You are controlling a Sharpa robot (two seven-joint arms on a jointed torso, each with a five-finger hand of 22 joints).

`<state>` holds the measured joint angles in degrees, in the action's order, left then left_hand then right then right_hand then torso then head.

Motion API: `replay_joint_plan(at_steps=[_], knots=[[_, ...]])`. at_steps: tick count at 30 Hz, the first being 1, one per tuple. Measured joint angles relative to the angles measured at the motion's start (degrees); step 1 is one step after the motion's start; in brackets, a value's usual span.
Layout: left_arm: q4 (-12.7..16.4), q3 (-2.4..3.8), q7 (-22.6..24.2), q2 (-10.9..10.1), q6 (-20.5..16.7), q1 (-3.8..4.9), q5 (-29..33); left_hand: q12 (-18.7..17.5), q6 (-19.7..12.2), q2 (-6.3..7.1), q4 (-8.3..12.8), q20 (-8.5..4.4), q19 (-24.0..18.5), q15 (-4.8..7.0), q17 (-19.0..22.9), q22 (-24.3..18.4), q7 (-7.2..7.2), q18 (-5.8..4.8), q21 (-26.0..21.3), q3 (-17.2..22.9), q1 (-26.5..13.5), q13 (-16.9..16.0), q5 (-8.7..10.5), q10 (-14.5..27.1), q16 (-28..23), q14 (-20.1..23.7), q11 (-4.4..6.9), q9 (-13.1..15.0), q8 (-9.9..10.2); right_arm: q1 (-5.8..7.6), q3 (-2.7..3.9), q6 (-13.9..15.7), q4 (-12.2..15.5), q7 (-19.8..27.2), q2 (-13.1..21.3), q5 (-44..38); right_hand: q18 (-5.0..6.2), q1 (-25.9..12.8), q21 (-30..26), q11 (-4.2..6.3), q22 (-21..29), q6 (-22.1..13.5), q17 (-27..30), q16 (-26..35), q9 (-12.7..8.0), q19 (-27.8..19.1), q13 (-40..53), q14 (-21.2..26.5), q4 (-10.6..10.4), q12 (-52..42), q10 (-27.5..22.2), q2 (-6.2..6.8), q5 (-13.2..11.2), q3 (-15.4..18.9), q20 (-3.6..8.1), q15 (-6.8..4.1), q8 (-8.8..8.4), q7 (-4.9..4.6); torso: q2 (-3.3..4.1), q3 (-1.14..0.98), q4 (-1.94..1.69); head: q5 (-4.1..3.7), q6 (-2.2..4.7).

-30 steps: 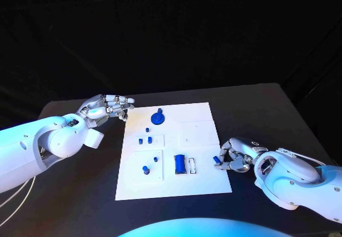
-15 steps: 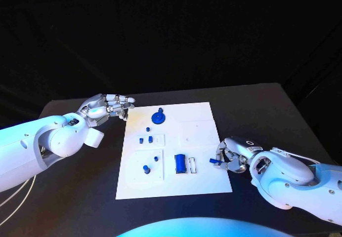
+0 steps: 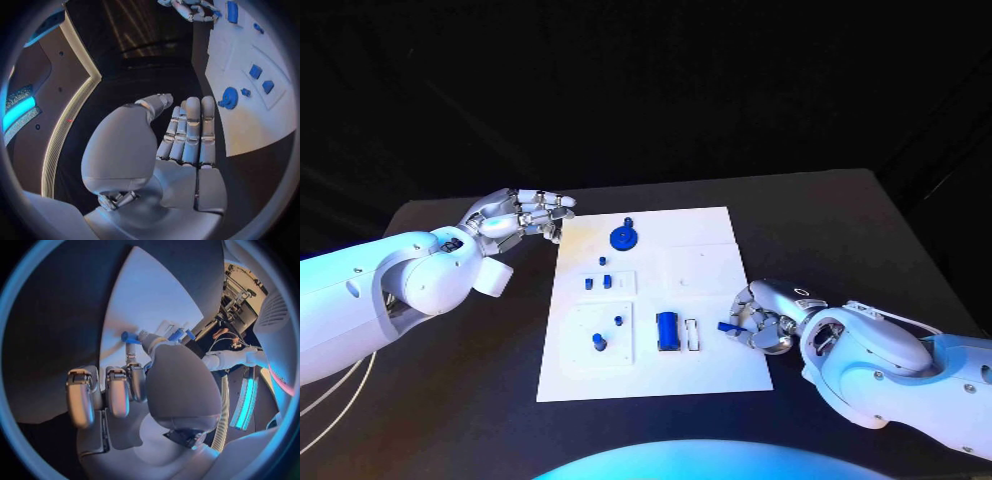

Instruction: Assemble the parts on the task board

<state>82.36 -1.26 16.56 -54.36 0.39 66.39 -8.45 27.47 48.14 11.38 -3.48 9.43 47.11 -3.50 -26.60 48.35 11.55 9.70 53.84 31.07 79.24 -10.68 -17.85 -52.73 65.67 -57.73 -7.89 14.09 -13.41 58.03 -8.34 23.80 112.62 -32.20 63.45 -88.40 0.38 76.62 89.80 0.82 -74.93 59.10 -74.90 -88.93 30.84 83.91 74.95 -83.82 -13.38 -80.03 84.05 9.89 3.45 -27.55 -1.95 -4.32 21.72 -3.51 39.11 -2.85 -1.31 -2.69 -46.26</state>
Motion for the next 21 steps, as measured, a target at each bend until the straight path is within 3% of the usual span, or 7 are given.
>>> replay_joint_plan(at_steps=[1,3,7,11,16,21], knots=[[0.0,0.0,0.0,0.0,0.0,0.0,0.0,0.0,0.0,0.0,0.0,0.0,0.0,0.0,0.0,0.0,0.0,0.0,0.0,0.0,0.0,0.0,0.0,0.0,0.0,0.0,0.0,0.0,0.0,0.13,-0.01,0.1,0.2,0.0,-0.4,0.7,0.0,-0.9,0.0,0.0,0.0,0.0,0.0,0.0,0.0,0.0,0.0,0.0,0.0,0.0,0.0,-0.01,0.0,-0.5,0.0,0.0,0.01,-0.02,0.0,0.0,0.01,0.0,0.01],[0.0,-0.01,0.0,0.1,0.0,0.0,0.0,0.0,0.0,0.0,0.0,0.0,0.0,0.0,0.0,0.0,0.0,0.0,0.0,0.0,0.0,0.0,0.0,0.0,0.0,0.0,0.0,0.0,0.0,0.43,0.01,0.5,0.6,0.2,-1.2,2.3,0.0,-2.5,0.0,0.0,0.0,-0.1,0.0,0.0,0.0,0.0,0.0,0.0,2.4,-0.3,0.0,0.0,0.0,-3.6,0.0,0.0,0.01,-0.07,0.0,0.01,0.02,0.01,0.07],[0.0,-0.01,0.0,0.1,0.0,0.0,0.0,0.0,0.0,-0.23,0.0,0.0,0.0,0.0,0.0,-0.1,0.0,0.0,0.0,0.0,0.2,0.0,0.0,0.0,0.0,0.0,0.0,0.0,0.0,0.68,0.09,1.3,0.8,0.5,-2.1,4.4,0.0,-3.8,0.0,0.0,0.0,-0.1,0.0,0.0,0.1,0.0,0.0,0.0,3.0,-0.3,0.0,0.23,0.0,-4.4,0.0,0.0,0.28,-0.14,0.0,0.0,-0.03,0.03,0.08],[0.0,-0.01,0.0,0.1,0.0,0.0,0.0,0.0,0.0,-0.23,0.0,0.0,0.0,0.0,0.0,-0.1,0.0,0.0,0.0,0.0,0.2,0.0,0.01,0.0,0.0,0.0,0.0,0.0,0.0,0.74,0.1,2.0,0.6,0.7,-3.1,7.0,0.0,-4.1,0.0,-0.01,0.0,-0.2,0.0,0.0,0.1,0.0,0.0,0.0,3.1,-0.3,0.0,0.48,0.0,-4.5,-0.01,0.0,0.29,-0.15,0.01,0.01,-0.05,0.03,-0.01],[0.0,-0.01,0.0,0.1,0.0,0.0,0.0,0.0,0.0,-0.23,0.0,0.0,0.0,0.0,0.0,-0.1,0.0,0.0,0.0,0.0,0.2,0.0,0.01,0.0,0.0,0.0,0.0,0.0,0.0,0.5,0.11,2.4,0.1,0.7,-4.8,9.9,0.0,-7.0,0.0,-0.01,0.0,0.2,0.0,0.0,1.2,0.0,0.0,0.0,2.4,-0.3,0.0,1.12,0.0,-3.8,-0.01,0.0,0.94,0.15,0.04,0.02,0.04,0.06,-0.01],[0.0,-0.02,-0.1,0.1,0.0,0.0,0.0,0.0,0.0,-0.23,0.0,0.0,0.0,0.0,0.0,0.0,0.0,0.0,0.0,0.0,0.2,0.0,0.02,0.0,0.0,0.0,0.0,0.0,0.0,0.24,0.09,2.5,-0.4,0.6,-5.8,12.2,0.0,-8.9,0.0,-0.01,0.0,0.9,0.0,0.0,1.2,0.0,0.0,0.0,1.6,-0.3,0.0,0.72,0.0,-3.0,-0.01,0.0,1.01,0.43,0.03,-0.03,0.0,0.15,-0.22]])
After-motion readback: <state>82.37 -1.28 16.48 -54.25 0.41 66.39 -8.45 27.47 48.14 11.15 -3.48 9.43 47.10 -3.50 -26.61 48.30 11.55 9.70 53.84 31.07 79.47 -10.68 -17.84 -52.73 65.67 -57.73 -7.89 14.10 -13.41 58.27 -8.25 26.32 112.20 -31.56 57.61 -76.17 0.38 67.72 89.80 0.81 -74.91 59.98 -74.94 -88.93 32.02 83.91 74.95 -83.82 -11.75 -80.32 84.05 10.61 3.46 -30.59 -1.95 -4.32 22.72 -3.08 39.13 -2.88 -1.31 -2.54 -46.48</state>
